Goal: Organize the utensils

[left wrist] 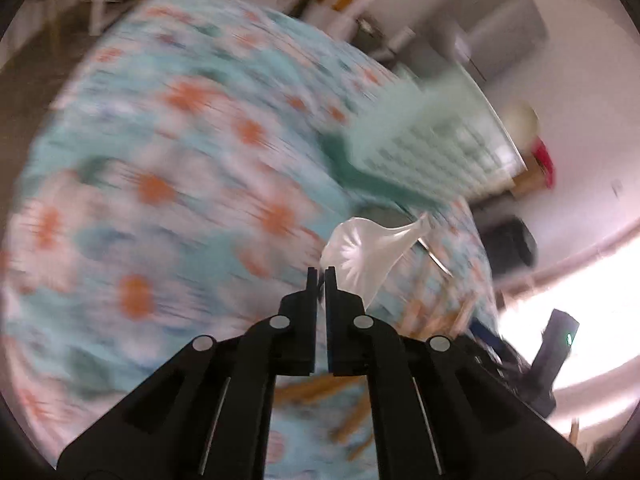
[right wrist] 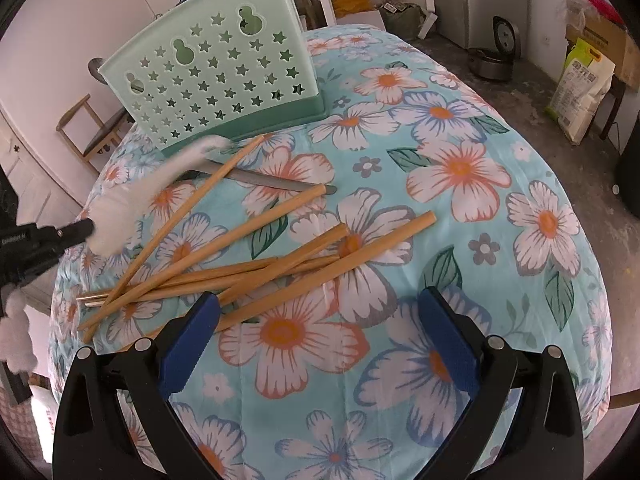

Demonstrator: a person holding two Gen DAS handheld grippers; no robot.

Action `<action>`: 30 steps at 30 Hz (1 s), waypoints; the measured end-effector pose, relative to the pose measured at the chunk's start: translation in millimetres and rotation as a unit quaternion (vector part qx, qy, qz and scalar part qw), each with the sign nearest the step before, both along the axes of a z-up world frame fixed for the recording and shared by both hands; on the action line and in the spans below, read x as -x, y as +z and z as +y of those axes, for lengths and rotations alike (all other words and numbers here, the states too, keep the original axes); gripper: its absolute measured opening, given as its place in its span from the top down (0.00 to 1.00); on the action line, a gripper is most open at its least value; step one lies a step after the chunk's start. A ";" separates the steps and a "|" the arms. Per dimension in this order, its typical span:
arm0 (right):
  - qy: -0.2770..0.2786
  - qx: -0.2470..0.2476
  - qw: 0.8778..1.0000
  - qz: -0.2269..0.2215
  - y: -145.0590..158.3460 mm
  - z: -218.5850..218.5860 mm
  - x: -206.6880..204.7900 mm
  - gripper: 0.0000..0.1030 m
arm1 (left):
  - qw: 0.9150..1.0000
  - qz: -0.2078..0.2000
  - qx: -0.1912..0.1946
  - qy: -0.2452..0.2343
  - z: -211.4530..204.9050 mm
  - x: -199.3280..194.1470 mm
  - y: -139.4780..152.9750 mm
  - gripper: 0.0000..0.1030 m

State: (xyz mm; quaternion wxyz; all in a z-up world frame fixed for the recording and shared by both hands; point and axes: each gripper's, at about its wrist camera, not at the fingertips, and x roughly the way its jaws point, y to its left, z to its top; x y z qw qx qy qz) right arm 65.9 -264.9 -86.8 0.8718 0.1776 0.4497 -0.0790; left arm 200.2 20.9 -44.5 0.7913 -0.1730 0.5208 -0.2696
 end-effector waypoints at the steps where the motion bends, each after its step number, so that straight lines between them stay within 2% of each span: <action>1: -0.001 0.001 1.000 0.000 0.0 0.7 0.2 0.06 | 1.000 0.009 0.007 0.025 10.3 -3.5 -3.0 0.94; 4: -0.003 0.004 1.000 -0.003 0.3 1.9 0.1 0.06 | 0.995 0.054 0.051 0.062 28.2 -10.8 -18.0 0.78; 10: -0.006 0.002 1.000 -0.015 -0.3 0.9 3.5 0.06 | 0.982 0.103 0.135 0.087 43.0 -0.3 -34.6 0.72; 13: -0.011 -0.003 1.000 -0.024 -0.8 -0.5 7.0 0.06 | 0.979 0.115 0.142 0.094 30.3 1.6 -42.7 0.72; 16: -0.016 -0.016 0.999 -0.038 -0.9 -4.3 10.6 0.06 | 0.971 0.137 0.162 0.114 21.7 -3.8 -52.8 0.72; 20: -0.025 -0.048 0.996 -0.070 -1.3 -11.9 18.1 0.06 | 0.961 0.147 0.185 0.142 13.0 -9.6 -60.2 0.74; 23: -0.028 -0.064 0.994 -0.087 -2.4 -15.8 21.9 0.06 | 0.956 0.150 0.189 0.165 13.6 -9.3 -63.5 0.84; 26: -0.026 -0.063 0.993 -0.096 -3.2 -14.0 22.2 0.06 | 0.958 0.144 0.176 0.178 9.0 -10.0 -65.6 0.92; 28: -0.018 -0.057 0.994 -0.090 -2.3 -13.2 21.3 0.06 | 0.962 0.130 0.165 0.175 6.6 -9.5 -61.1 0.93; 30: -0.010 -0.054 0.995 -0.079 0.0 -13.0 20.7 0.06 | 0.971 0.103 0.137 0.165 4.9 -7.6 -52.3 0.93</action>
